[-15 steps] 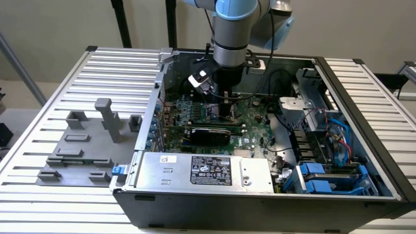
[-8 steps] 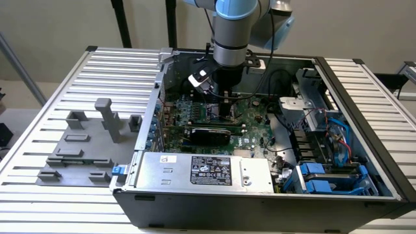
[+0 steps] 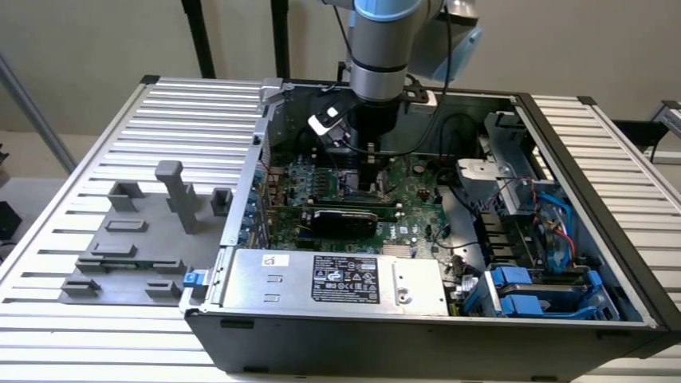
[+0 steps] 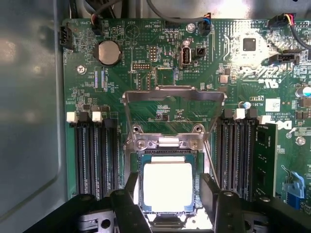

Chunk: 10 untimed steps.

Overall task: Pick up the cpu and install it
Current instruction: 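Place the cpu into insertion slot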

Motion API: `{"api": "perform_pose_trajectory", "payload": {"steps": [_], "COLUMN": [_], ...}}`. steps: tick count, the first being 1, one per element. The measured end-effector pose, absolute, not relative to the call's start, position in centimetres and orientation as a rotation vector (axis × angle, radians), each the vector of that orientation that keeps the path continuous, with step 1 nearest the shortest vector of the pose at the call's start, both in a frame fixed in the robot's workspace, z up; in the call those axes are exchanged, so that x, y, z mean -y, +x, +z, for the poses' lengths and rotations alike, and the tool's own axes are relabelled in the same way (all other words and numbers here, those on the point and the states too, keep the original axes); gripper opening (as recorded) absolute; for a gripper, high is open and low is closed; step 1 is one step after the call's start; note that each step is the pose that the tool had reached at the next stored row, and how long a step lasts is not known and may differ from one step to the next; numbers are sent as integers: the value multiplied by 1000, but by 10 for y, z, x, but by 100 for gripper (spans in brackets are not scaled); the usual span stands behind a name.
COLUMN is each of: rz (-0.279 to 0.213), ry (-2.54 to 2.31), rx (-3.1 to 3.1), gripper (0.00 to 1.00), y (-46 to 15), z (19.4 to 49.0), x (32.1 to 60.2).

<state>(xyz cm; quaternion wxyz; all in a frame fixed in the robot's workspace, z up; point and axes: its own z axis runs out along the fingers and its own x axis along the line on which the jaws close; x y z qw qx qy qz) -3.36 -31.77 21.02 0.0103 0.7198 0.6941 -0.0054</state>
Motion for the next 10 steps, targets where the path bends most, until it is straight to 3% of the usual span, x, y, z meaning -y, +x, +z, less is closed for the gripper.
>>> {"api": "perform_pose_trajectory", "payload": {"steps": [2, 6, 7, 10], "rz": [-17, -17, -16, -17], "ry": [2247, 2247, 2247, 2247], "rx": [-2166, -2166, -2166, -2166], "gripper": [48, 36, 24, 18], "y": [-34, -34, -34, -34], "z": [213, 214, 214, 214], "x": [318, 318, 318, 318]}}
